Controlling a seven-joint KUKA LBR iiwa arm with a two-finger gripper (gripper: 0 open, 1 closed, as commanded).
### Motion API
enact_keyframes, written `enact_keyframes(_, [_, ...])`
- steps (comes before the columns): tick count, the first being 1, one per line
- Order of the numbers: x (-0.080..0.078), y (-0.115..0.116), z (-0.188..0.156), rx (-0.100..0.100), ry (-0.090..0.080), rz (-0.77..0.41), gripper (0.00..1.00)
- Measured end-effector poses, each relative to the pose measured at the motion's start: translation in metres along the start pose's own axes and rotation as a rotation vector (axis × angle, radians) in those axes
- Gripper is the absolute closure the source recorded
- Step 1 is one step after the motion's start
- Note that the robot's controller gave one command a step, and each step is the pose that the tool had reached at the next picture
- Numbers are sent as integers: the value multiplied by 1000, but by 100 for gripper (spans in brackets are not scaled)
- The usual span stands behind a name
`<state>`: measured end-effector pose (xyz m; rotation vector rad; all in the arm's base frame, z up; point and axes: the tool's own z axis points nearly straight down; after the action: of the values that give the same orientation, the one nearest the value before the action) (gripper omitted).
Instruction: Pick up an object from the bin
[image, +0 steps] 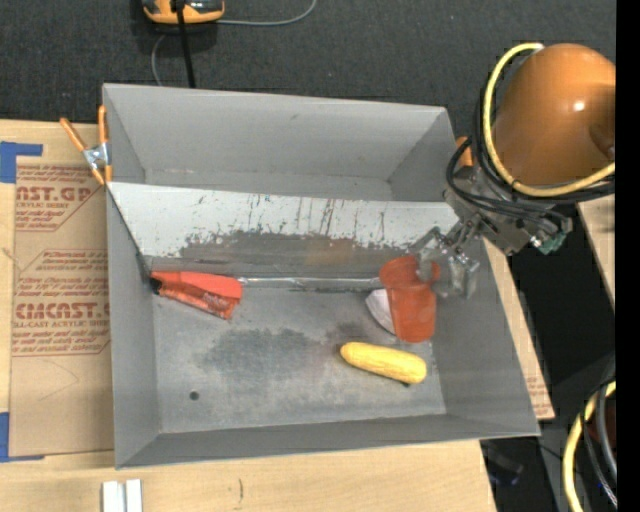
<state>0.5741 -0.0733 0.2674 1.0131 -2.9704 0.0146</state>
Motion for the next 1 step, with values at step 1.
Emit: enact_keyframes(1, [-1, -1, -8, 4, -4, -1, 100])
